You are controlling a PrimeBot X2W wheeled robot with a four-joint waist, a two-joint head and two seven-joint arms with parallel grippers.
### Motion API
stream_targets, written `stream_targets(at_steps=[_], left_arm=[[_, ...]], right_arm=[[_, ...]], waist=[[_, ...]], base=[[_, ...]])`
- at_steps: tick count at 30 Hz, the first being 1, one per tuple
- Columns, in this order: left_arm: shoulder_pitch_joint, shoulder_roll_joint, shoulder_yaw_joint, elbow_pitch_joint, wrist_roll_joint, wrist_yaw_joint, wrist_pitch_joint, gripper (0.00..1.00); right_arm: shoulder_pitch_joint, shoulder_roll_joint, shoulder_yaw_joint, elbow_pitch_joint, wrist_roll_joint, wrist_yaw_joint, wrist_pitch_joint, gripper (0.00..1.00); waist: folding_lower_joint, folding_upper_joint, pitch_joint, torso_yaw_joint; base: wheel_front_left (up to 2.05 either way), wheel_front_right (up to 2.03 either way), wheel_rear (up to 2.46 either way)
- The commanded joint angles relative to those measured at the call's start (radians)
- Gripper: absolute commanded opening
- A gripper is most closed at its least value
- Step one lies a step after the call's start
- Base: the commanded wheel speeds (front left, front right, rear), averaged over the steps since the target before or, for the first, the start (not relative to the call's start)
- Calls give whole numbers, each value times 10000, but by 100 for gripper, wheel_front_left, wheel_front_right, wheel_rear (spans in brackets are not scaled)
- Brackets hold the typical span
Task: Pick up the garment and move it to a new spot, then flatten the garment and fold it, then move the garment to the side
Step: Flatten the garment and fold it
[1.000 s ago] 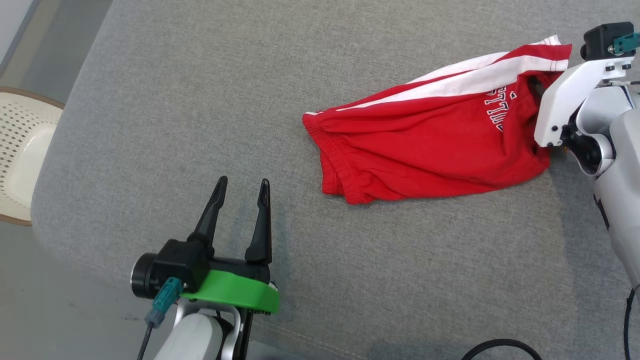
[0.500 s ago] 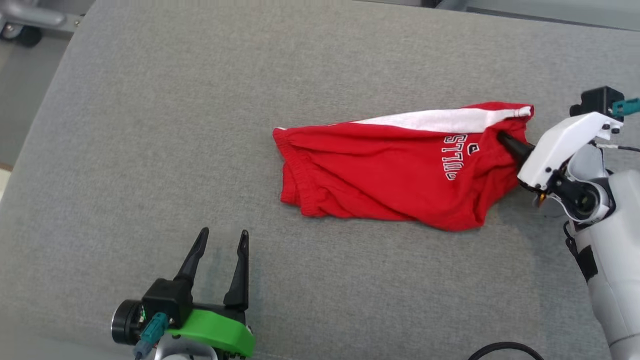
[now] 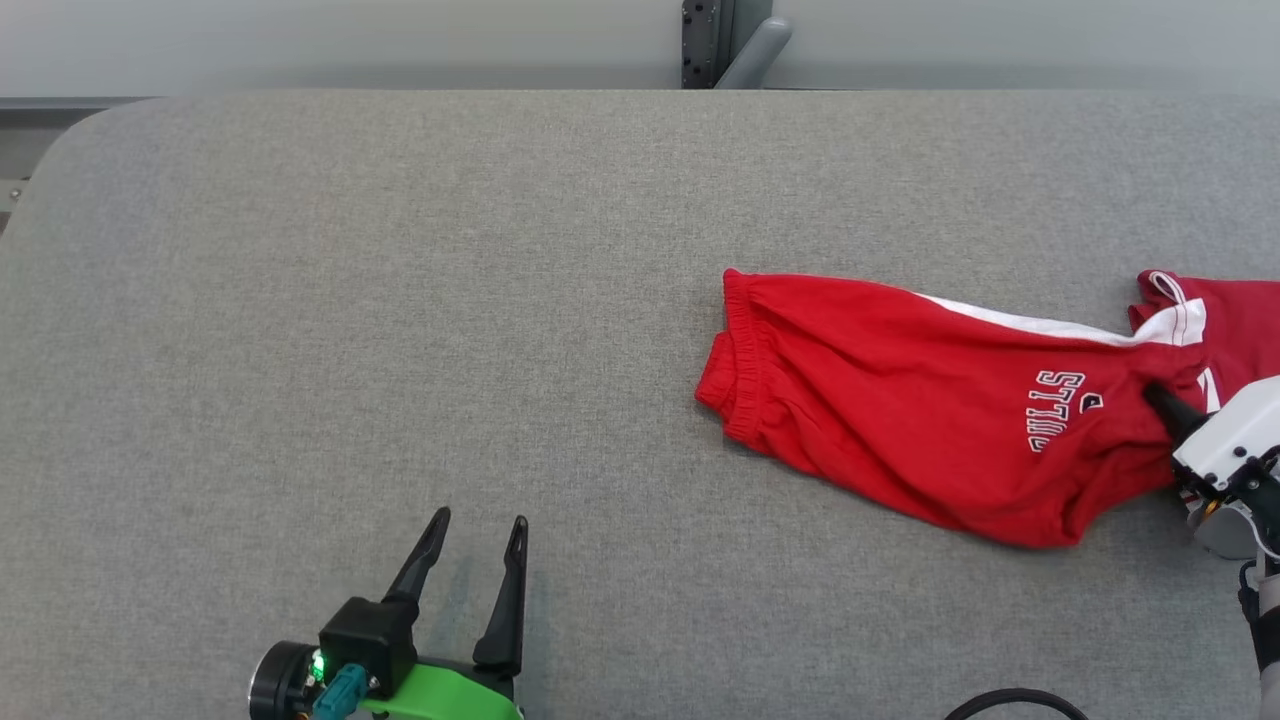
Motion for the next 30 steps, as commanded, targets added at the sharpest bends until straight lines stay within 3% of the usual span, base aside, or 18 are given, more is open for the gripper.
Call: stream_targets(at_steps=[1, 6, 10, 13, 21, 30], left_arm=[[173, 14, -50, -30, -50, 83, 6, 100], [348, -20, -167, -84, -88, 136, 64, 100], [319, -4, -208, -139, -99, 142, 123, 100], [129, -2, -269, -190, -55, 104, 158, 100], [-226, 105, -372, -19, 11, -36, 242, 100], [-206, -71, -551, 310, -95, -89, 151, 100]], right_arm=[[-23, 117, -184, -331, -58, -2, -30, 0], [-205, 773, 10, -1997, 165, 0, 328, 0], [-306, 1475, 1020, -3208, 81, 0, 676, 0], [-319, 1751, 2052, -3403, -111, 0, 611, 0], [-872, 1796, 4813, -1334, 590, 0, -1184, 0], [-2104, 1797, 6020, 1145, 1063, 0, -2939, 0]], waist=[[0, 118, -84, -68], [0, 118, -151, -49], [0, 118, -122, -120], [0, 118, -38, -113], [0, 118, 176, 248], [0, 118, 142, 569]], base=[[0, 0, 0], [0, 0, 0], [0, 0, 0], [0, 0, 0], [0, 0, 0], [0, 0, 0]])
